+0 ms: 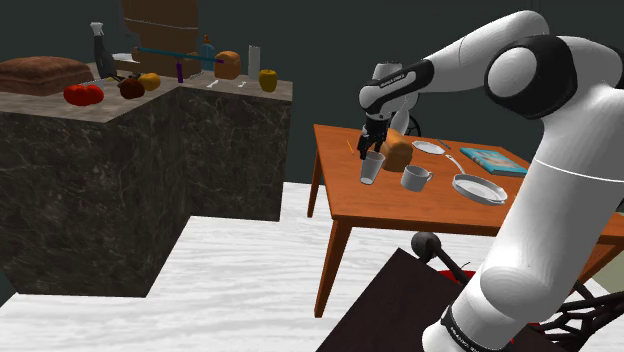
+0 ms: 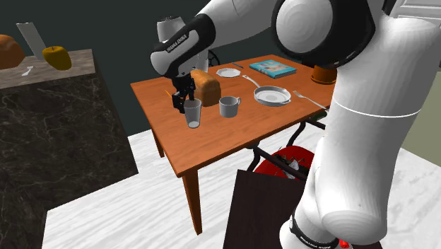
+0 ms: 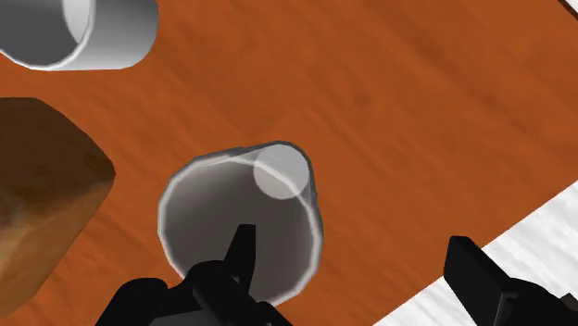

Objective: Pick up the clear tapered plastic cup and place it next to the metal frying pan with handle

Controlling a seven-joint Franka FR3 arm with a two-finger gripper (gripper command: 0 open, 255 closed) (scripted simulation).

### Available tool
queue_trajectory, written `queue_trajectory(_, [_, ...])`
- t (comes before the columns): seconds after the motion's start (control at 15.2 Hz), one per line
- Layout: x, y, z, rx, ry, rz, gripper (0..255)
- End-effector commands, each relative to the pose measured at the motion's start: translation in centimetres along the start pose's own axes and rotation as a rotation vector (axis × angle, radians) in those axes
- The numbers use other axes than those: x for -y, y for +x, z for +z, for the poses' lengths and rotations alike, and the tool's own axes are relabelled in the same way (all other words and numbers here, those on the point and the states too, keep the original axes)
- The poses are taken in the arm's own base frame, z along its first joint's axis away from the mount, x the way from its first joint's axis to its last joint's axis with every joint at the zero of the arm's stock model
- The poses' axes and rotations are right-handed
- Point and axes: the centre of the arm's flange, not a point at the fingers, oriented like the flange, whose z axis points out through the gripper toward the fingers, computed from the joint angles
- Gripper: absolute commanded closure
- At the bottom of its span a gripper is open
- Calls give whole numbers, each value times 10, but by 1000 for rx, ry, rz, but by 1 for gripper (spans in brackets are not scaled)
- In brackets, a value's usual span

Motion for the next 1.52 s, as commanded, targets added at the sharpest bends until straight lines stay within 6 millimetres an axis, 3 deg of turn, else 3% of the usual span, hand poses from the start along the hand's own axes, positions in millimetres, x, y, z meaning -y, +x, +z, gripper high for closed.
queue_trajectory(0.0, [-14, 12, 12, 7, 0, -2, 0])
queue_trajectory(0.53, [-14, 12, 52, 7, 0, -2, 0])
queue_trajectory(0.99, [-14, 12, 52, 7, 0, -2, 0])
queue_trajectory(1.06, [-14, 12, 52, 7, 0, -2, 255])
queue_trajectory(1.45, [-14, 12, 52, 7, 0, -2, 255])
